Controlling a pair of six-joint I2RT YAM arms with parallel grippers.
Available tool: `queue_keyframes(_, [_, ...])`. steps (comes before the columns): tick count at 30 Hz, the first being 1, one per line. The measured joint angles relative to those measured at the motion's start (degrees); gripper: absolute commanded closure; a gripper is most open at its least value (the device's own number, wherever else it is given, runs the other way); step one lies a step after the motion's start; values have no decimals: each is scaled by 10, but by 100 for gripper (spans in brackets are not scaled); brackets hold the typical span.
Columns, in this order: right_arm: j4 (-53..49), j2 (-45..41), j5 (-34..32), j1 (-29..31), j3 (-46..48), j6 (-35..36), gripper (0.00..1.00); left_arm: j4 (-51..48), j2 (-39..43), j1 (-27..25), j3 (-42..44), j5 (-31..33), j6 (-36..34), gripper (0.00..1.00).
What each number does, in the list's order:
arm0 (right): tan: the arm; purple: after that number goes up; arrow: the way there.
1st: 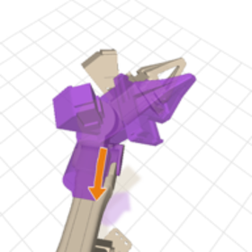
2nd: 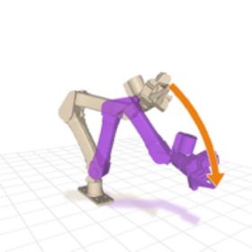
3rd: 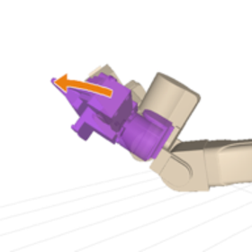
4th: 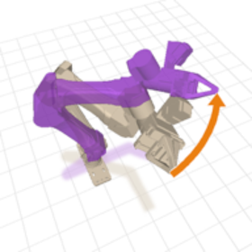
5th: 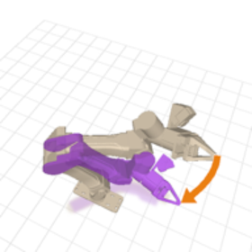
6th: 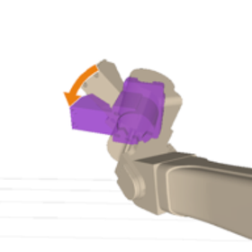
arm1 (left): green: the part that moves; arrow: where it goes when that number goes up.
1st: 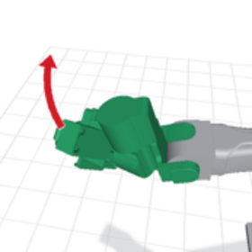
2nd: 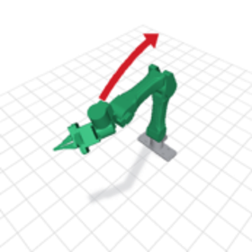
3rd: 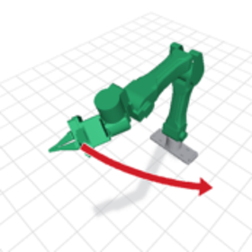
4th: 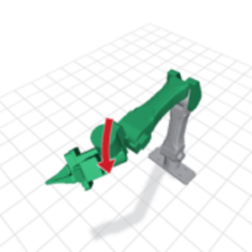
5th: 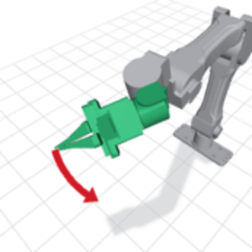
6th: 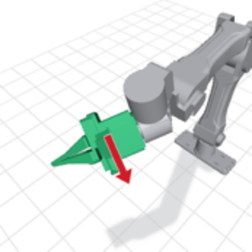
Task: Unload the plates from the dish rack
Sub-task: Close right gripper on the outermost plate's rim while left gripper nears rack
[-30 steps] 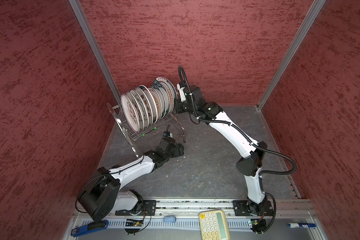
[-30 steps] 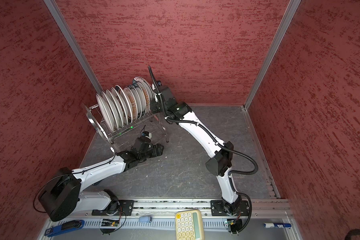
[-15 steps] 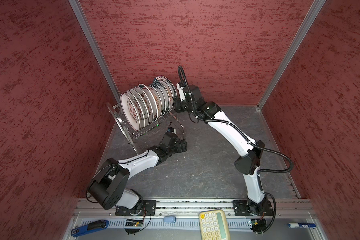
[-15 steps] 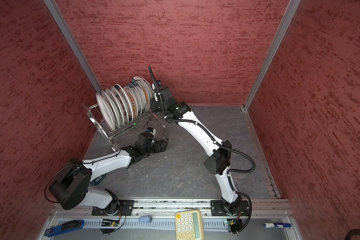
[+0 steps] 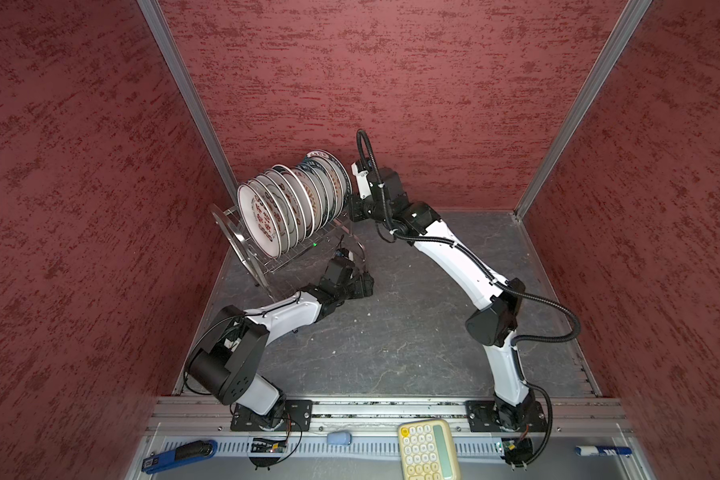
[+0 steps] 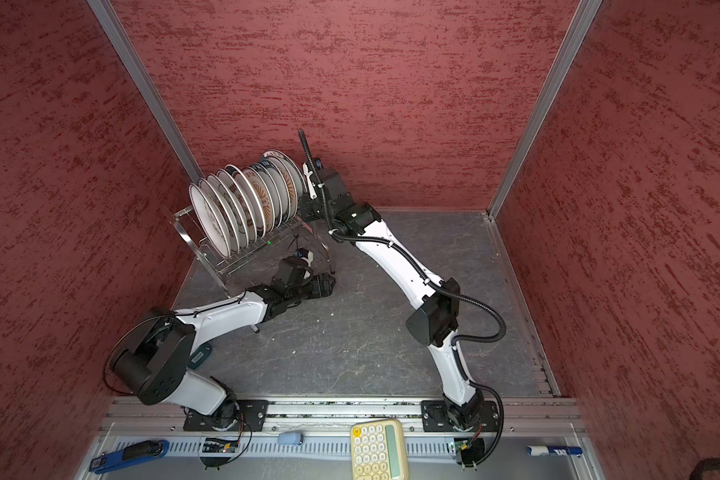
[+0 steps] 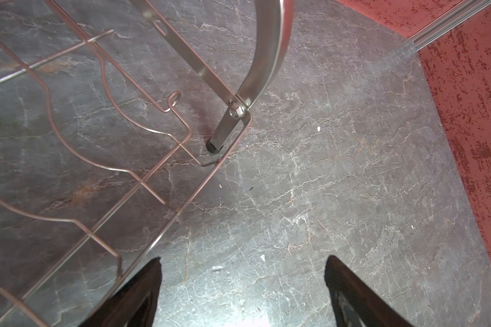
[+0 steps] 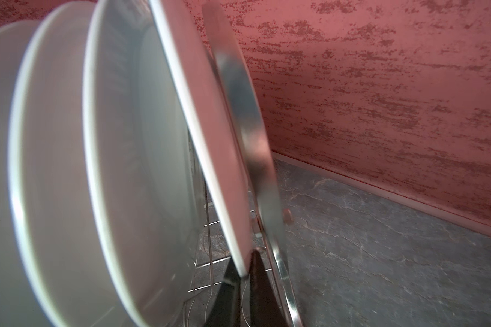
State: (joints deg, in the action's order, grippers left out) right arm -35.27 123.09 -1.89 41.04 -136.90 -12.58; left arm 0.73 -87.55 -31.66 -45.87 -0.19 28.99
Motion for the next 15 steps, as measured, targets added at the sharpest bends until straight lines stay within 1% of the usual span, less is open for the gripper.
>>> queue_keyframes(7, [11, 6, 20, 0, -11, 9, 81, -5, 2, 0, 0, -2, -4, 10])
queue_keyframes(15, [27, 8, 29, -1, -17, 15, 81, -26, 29, 1, 1, 5, -4, 9])
